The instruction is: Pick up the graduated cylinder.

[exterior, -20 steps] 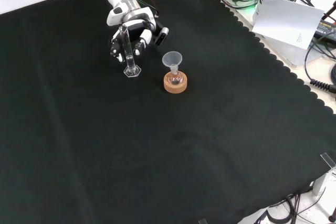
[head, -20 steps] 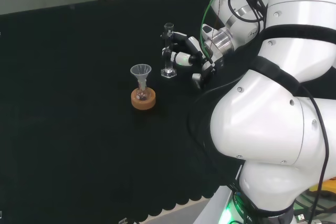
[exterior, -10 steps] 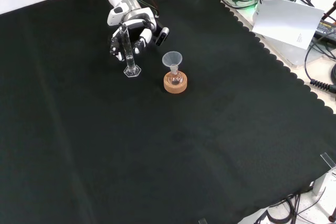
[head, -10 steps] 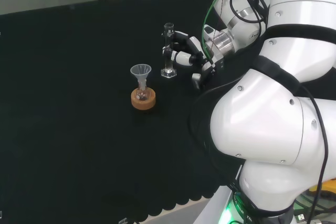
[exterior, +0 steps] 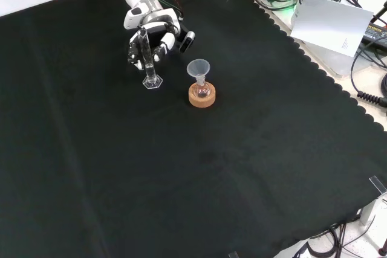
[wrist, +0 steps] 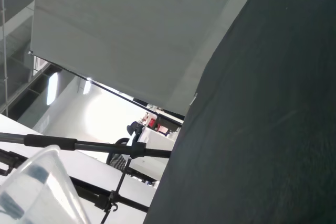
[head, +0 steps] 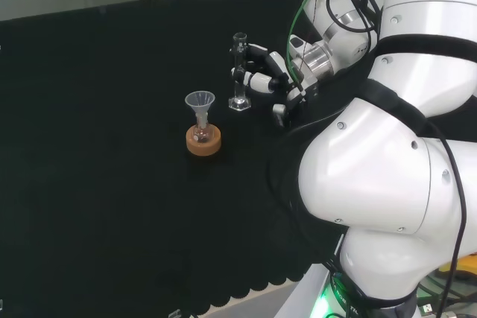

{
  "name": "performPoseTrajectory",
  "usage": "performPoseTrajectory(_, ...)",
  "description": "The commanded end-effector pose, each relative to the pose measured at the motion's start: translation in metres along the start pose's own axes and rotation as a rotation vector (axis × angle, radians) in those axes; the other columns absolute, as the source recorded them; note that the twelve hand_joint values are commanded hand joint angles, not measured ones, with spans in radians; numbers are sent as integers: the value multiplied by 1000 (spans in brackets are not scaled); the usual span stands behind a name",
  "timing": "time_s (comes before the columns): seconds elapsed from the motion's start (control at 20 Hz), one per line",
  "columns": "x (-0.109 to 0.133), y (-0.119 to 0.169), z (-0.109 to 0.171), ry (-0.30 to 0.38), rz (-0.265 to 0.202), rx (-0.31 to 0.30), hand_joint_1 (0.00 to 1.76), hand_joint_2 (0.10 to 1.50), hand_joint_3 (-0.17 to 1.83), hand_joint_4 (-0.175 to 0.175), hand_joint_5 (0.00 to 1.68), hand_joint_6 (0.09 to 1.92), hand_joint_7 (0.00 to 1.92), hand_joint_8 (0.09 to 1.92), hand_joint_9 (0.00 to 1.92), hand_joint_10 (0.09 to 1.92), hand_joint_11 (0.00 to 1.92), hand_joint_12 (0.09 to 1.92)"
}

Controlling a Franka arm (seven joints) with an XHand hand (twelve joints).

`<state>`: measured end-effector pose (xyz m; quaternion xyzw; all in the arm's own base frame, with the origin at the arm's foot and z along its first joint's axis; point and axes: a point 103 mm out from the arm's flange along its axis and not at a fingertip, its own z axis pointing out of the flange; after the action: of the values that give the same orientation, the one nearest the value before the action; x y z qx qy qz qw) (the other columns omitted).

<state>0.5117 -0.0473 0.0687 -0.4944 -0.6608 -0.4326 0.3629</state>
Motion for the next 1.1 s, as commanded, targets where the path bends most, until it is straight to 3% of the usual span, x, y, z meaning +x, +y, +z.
performPoseTrajectory(0.05, 1, 1, -3, -23, 13, -16, 1257, 1237, -175, 7, 681, 681, 691, 667, 1004, 358, 882, 998)
performPoseTrajectory(0.25, 1, 1, -7, -32, 20, -41, 1320, 1284, -175, -11, 814, 729, 751, 704, 1034, 370, 889, 962)
performPoseTrajectory(0.5, 4, 2, -11, -78, 26, -42, 1348, 1314, -175, -37, 848, 751, 735, 758, 1010, 427, 877, 938)
performPoseTrajectory(0.8, 13, 5, -19, -167, 26, -7, 1388, 1322, -175, -80, 881, 774, 776, 799, 1037, 488, 899, 926)
performPoseTrajectory(1.1, 26, 7, -36, -263, 35, 45, 1398, 1319, -175, -89, 897, 777, 811, 793, 1061, 489, 932, 913)
